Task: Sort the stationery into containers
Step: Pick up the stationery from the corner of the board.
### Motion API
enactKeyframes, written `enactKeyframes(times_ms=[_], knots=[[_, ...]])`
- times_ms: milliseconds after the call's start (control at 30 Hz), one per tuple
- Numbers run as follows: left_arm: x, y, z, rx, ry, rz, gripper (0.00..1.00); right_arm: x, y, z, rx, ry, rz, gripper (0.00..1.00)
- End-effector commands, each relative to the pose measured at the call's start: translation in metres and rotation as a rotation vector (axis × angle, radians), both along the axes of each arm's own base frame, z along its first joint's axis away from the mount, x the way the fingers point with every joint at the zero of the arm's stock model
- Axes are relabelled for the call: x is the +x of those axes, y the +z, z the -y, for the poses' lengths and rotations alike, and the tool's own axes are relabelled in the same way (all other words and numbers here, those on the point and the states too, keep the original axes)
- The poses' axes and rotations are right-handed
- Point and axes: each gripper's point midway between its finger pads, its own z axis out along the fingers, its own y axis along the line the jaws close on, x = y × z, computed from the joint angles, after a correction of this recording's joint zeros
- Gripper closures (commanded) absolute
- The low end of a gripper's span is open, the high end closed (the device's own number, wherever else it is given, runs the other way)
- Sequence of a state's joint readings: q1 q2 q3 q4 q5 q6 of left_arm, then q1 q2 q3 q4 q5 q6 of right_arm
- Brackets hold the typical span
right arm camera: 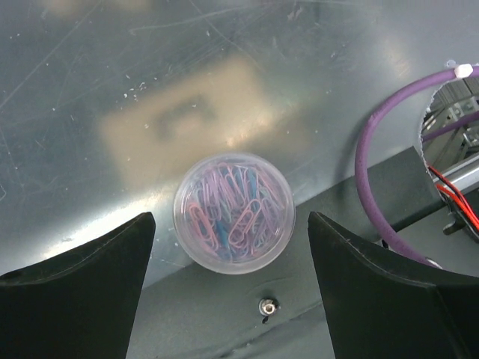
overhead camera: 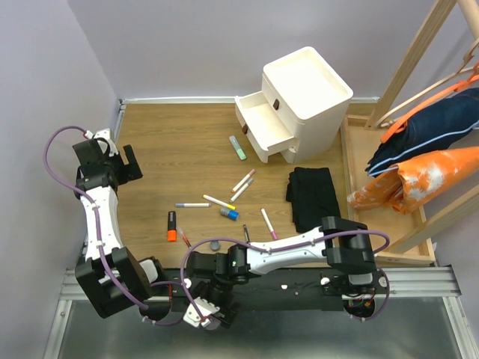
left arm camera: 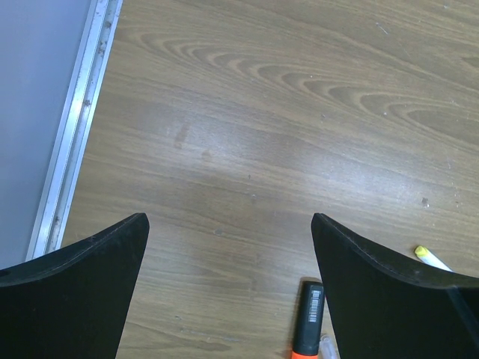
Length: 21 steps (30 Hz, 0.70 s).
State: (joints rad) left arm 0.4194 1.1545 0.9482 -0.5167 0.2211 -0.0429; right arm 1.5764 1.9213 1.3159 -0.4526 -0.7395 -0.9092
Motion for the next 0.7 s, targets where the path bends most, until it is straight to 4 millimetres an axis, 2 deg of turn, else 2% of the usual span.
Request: enactKeyframes(times_ms=[0,67,167,200,267,300,400,567,667], knots=[[-0.004,0.001,0.001,-0.014,0.003,0.020,0.01,-0.012,0.005,-0.010,0.027,0.035,-0.046,0.12],[-0.003,0.000,0.001,-0.014,0.001,0.020,0.01,-0.013,0.004,-0.011,0.027,0.038,-0.049,0.17],[-0.004,-0.002,0.001,-0.017,0.002,0.015,0.01,-0.014,0.003,-0.012,0.025,0.038,-0.055,0.28],[-0.004,-0.002,0.001,-0.018,0.004,0.017,0.01,-0.014,0.003,-0.013,0.026,0.034,-0.057,0.36],[-0.004,-0.004,0.001,-0.021,0.002,0.013,0.01,-0.014,0.004,-0.017,0.032,0.020,-0.064,0.44],[-0.004,-0.004,0.001,-0.020,0.004,0.013,0.01,-0.013,0.007,-0.020,0.038,0.012,-0.060,0.54],[-0.005,-0.003,0.000,-0.023,0.003,0.008,0.01,-0.007,0.012,-0.024,0.047,-0.021,-0.030,0.66],[-0.004,0.000,0.004,-0.035,-0.010,0.013,0.01,0.014,0.032,-0.024,0.071,-0.083,0.052,0.72],[-0.004,0.001,0.007,-0.049,-0.021,0.017,0.01,0.035,0.046,-0.022,0.055,-0.133,0.087,0.72]])
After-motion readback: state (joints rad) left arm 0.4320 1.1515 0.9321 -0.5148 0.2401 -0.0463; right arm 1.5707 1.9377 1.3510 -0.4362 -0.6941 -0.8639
